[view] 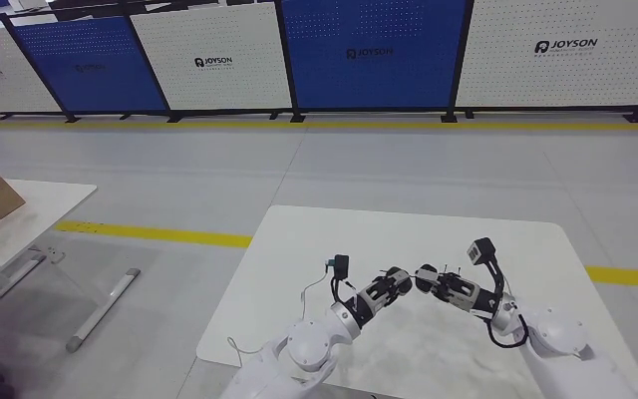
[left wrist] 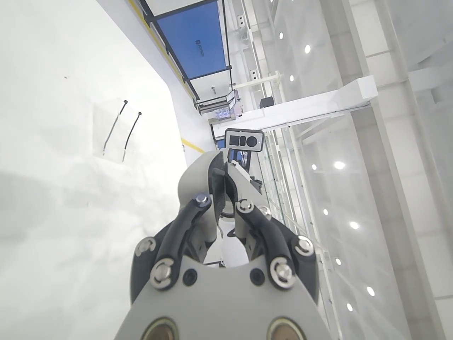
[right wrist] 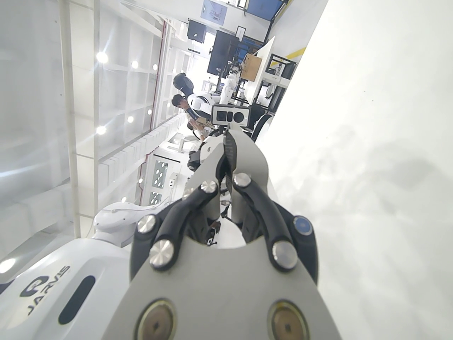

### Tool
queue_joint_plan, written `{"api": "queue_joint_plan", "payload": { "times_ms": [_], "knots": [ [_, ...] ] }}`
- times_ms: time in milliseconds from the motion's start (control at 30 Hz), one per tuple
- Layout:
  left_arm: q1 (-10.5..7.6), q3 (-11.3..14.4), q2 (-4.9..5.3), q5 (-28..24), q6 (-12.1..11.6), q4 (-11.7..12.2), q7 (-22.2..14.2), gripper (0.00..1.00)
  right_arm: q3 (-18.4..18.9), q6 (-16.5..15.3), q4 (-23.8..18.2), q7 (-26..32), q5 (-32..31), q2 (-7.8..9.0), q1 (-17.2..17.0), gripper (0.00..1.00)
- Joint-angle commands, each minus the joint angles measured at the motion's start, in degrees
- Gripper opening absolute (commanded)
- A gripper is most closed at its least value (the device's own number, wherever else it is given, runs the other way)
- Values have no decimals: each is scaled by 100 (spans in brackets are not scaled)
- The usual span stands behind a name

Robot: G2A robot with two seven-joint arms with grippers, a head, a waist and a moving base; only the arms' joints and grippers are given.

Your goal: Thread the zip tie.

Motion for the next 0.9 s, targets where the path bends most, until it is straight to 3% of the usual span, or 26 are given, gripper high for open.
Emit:
{"api": "queue_joint_plan", "payload": {
  "times_ms": [0,233,367,567,733,833,867],
  "knots": [
    [17,-1,-1,-8,48,-29,6,0,62,15,-38,39,7,12,-33,100],
    [228,-288,47,-486,551,-356,-101,0,526,88,-131,180,-22,121,-205,100],
    [228,-288,47,-486,551,-356,-101,0,789,254,-214,472,-79,205,-373,100],
    [228,-288,47,-486,551,-356,-101,0,789,254,-214,472,-79,205,-373,100],
    [214,-314,41,-525,296,-354,-118,0,789,254,-214,472,-79,205,-373,100],
    [274,-513,71,-651,47,-418,-240,0,789,254,-214,472,-79,205,-373,100],
    [340,-622,85,-922,-25,-506,-385,0,789,254,-214,472,-79,205,-373,100]
  ]
}}
